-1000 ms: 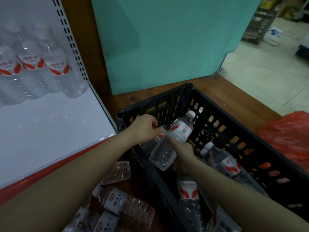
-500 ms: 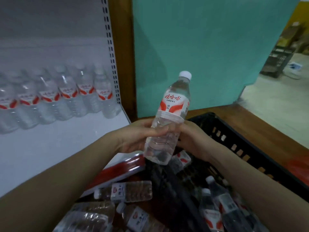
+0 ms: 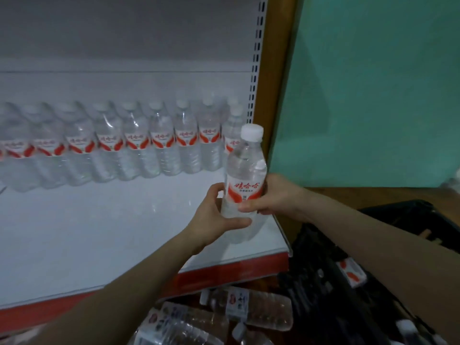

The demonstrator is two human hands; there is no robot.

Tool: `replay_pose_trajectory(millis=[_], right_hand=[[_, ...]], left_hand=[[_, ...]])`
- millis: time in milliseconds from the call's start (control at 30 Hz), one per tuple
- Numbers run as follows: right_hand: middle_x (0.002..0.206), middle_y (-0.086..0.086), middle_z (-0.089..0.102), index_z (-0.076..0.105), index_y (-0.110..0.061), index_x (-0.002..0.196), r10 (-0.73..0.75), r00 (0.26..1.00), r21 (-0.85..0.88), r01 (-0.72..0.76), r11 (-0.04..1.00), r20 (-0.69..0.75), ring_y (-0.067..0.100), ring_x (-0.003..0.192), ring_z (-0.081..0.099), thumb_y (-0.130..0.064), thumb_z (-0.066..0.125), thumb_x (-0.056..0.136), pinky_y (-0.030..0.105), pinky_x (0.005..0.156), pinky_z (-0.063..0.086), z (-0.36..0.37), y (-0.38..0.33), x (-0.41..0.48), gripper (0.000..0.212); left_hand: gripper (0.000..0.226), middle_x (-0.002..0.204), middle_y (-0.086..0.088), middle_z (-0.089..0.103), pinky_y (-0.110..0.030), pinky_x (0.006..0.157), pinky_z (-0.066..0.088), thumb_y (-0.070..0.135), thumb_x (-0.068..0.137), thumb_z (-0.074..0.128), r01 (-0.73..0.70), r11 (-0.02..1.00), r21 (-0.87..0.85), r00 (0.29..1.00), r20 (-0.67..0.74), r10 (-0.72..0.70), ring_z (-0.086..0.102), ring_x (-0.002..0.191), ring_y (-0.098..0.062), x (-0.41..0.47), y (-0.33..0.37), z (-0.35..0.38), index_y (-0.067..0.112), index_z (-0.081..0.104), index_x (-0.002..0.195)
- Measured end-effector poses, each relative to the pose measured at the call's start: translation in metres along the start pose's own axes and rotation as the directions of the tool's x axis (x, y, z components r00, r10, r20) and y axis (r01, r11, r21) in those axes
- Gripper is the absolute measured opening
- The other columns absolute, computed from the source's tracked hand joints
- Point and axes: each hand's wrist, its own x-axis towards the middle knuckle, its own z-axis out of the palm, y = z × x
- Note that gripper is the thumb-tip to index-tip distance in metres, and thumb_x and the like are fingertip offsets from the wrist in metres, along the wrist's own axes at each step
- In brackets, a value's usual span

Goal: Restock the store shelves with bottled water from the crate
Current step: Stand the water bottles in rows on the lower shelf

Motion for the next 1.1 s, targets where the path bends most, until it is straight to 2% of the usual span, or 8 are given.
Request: replay_pose_trajectory(millis=[100, 200, 300, 400, 567, 700, 867, 1100], right_hand=[[0.11, 0.001, 0.065, 0.055, -0.014, 0.122, -0.013, 0.999, 0.002, 0.013, 1.0, -0.042, 0.017, 0.098, 0.061, -0.009, 0.078, 0.071, 0.031, 0.082, 0.053, 0.023, 0.0, 0.04, 0.056], [0.128, 0.002, 0.057, 0.047, -0.015, 0.128, -0.021, 0.995, 0.012, 0.023, 1.0, -0.093, 0.021, 0.12, 0.052, -0.009, 0.075, 0.075, 0.038, 0.103, 0.042, 0.038, 0.003, 0.076, 0.061], [0.13, 0.001, 0.055, 0.044, -0.015, 0.13, -0.046, 0.99, 0.028, 0.05, 0.998, -0.134, 0.02, 0.122, 0.049, -0.009, 0.073, 0.077, 0.033, 0.098, 0.041, 0.048, 0.009, 0.103, 0.06], [0.124, 0.001, 0.058, 0.049, -0.012, 0.127, -0.065, 0.977, 0.033, 0.074, 0.997, -0.205, 0.016, 0.115, 0.052, -0.014, 0.069, 0.081, 0.024, 0.087, 0.041, 0.048, 0.014, 0.125, 0.05], [0.095, 0.001, 0.062, 0.058, -0.007, 0.108, 0.036, 0.952, 0.046, -0.023, 0.999, -0.305, 0.019, 0.096, 0.057, -0.028, 0.064, 0.087, 0.025, 0.079, 0.044, 0.053, 0.027, 0.151, 0.031], [0.111, 0.007, 0.062, 0.055, -0.006, 0.118, 0.156, 0.923, 0.198, -0.089, 0.976, -0.352, 0.021, 0.098, 0.056, -0.028, 0.062, 0.087, 0.03, 0.088, 0.046, 0.055, 0.032, 0.17, 0.039], [0.121, 0.01, 0.058, 0.052, -0.004, 0.123, 0.269, 0.889, 0.346, -0.137, 0.928, -0.369, 0.028, 0.114, 0.055, -0.027, 0.062, 0.088, 0.029, 0.09, 0.042, 0.055, 0.029, 0.187, 0.043], [0.128, 0.01, 0.056, 0.047, -0.007, 0.128, 0.317, 0.87, 0.448, -0.128, 0.885, -0.378, 0.028, 0.12, 0.051, -0.023, 0.064, 0.087, 0.034, 0.098, 0.041, 0.054, 0.028, 0.197, 0.048]], left_hand=[[0.069, 0.106, 0.007, 0.059, -0.029, 0.085, 0.051, 0.007, 0.069, 0.079, -0.014, 1.0, 0.023, 0.994, -0.109, 0.017, 0.06, 0.1, -0.015, 0.02, -0.017, -0.023, 0.029, 0.037, 0.12], [0.068, 0.113, 0.008, 0.055, -0.035, 0.095, 0.048, 0.004, 0.072, 0.076, -0.004, 1.0, 0.019, 0.98, -0.199, 0.008, 0.055, 0.107, -0.017, 0.045, -0.03, -0.037, 0.026, 0.039, 0.124], [0.069, 0.127, -0.001, 0.055, -0.043, 0.1, 0.046, 0.005, 0.074, 0.075, 0.002, 1.0, 0.025, 0.961, -0.278, 0.005, 0.054, 0.113, -0.021, 0.069, -0.042, -0.042, 0.019, 0.04, 0.132], [0.064, 0.128, -0.001, 0.055, -0.038, 0.098, 0.047, 0.006, 0.076, 0.073, -0.028, 1.0, 0.001, 0.94, -0.34, 0.026, 0.054, 0.115, -0.021, 0.093, -0.05, -0.046, 0.016, 0.042, 0.132], [0.062, 0.12, 0.001, 0.056, -0.034, 0.092, 0.049, 0.009, 0.079, 0.071, -0.059, 0.998, -0.006, 0.945, -0.321, 0.054, 0.054, 0.114, -0.022, 0.127, -0.053, -0.052, 0.015, 0.041, 0.133], [0.058, 0.124, 0.002, 0.055, -0.022, 0.086, 0.04, 0.01, 0.083, 0.066, -0.08, 0.994, 0.081, 0.945, -0.311, 0.101, 0.051, 0.111, -0.014, 0.148, -0.054, -0.054, 0.017, 0.04, 0.134], [0.05, 0.131, -0.003, 0.054, -0.021, 0.088, 0.036, 0.014, 0.087, 0.062, -0.094, 0.965, 0.245, 0.929, -0.327, 0.173, 0.05, 0.121, -0.02, 0.164, -0.053, -0.052, 0.013, 0.041, 0.133], [0.043, 0.129, -0.006, 0.056, -0.019, 0.086, 0.038, 0.013, 0.091, 0.057, -0.065, 0.959, 0.276, 0.922, -0.35, 0.163, 0.053, 0.119, -0.022, 0.175, -0.056, -0.048, 0.009, 0.043, 0.132]])
